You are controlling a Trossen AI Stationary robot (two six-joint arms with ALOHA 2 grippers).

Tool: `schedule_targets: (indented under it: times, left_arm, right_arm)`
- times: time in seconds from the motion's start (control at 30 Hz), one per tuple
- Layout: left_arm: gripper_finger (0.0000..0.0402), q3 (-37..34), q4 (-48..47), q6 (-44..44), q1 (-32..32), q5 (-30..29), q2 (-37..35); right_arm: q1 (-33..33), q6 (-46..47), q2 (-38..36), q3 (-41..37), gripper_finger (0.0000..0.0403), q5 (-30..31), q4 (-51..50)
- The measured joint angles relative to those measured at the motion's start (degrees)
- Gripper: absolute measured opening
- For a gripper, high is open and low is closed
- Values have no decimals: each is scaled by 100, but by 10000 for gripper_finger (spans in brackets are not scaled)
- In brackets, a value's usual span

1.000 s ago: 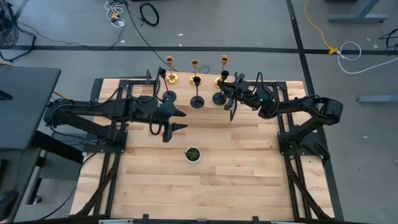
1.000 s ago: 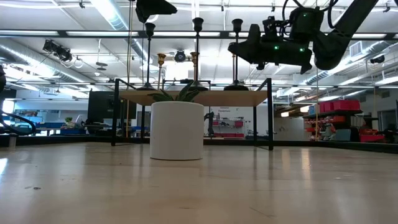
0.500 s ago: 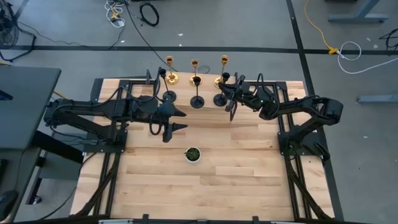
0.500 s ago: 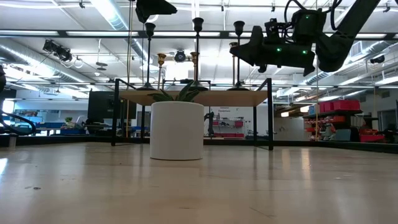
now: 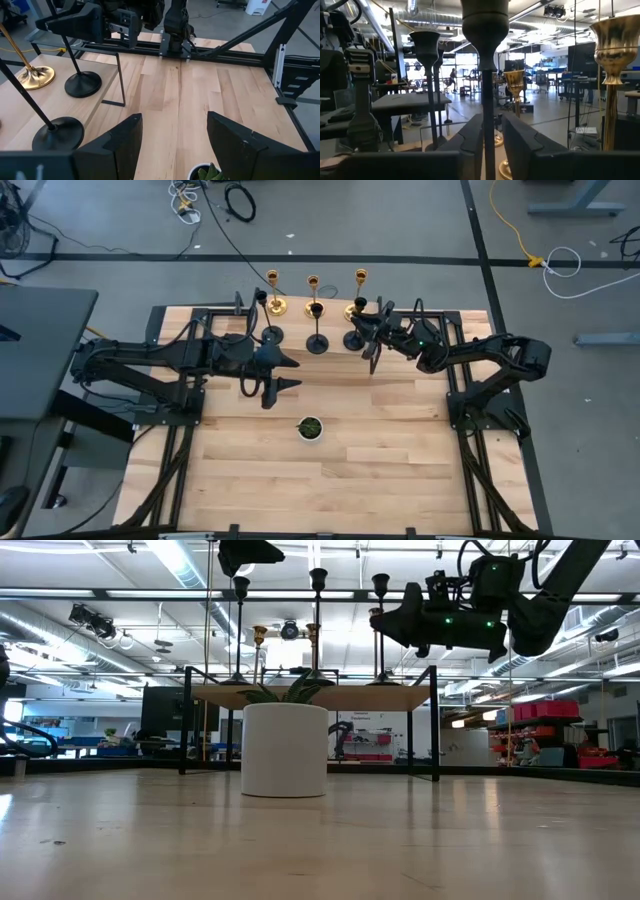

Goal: Pick & Place candle stick holders
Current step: Put the black candle holder on the shelf aligned with the other black candle holder, then return to Home Position

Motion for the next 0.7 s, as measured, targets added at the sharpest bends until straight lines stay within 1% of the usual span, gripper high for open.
schedule_targets:
  times: [0.17, 0.47, 0.57, 0.7]
  left_arm:
    - [222, 0, 0, 4, 0, 2, 0]
    - [222, 0, 2, 7, -2, 0, 0]
    - [222, 0, 1, 9, -1, 1, 0]
    - [222, 0, 0, 66, 0, 2, 0]
  right_arm:
    - [0, -1, 0, 0, 109, 2, 88]
    - [0, -5, 0, 0, 211, 2, 488]
    - [0, -20, 0, 0, 235, 2, 595]
    - [0, -73, 0, 0, 256, 2, 628]
